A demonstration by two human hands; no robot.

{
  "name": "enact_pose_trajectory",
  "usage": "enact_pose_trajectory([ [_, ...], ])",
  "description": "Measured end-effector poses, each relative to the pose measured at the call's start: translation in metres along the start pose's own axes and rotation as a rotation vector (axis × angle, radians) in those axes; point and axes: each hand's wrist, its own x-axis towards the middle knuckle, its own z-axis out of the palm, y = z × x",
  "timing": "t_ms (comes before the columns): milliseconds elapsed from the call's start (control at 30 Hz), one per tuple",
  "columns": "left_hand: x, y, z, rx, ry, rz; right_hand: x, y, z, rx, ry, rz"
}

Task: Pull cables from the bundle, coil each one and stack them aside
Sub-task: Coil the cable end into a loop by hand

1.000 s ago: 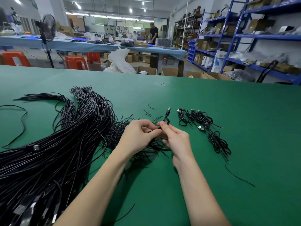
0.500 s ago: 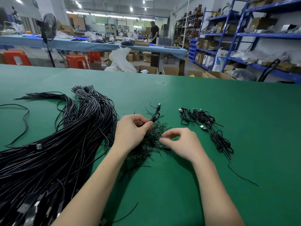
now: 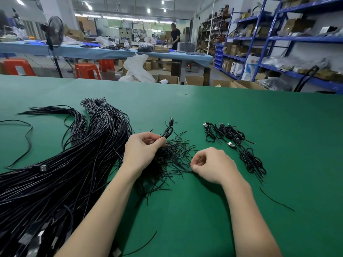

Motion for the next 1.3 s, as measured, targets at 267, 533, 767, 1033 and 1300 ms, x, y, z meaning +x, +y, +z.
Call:
enact_pose_trajectory([
  [267,0.0,-0.001,0.0,-0.009,-0.014,0.003,0.002,0.009,-0.002,0.566,0.039,0.008],
  [533,0.0,-0.004,0.002,-0.015,-0.02,-0.007,0.0,0.013,0.002,0.254,0.005,0.026],
  [767,0.0,-0.005,0.004,-0.028,-0.044,-0.025,-0.004,0.001,0.003,-0.023,-0.082,0.024],
  [1033,-0.001,-0.006,0.005,-0.015,-0.044,-0.014,-0.002,0.004,-0.004,0.119,-0.157,-0.029],
  [1300,0.0,-0.006,0.005,-0.007,-0.039,0.0,-0.003,0.014,-0.005,0.572,-0.155,-0.024],
])
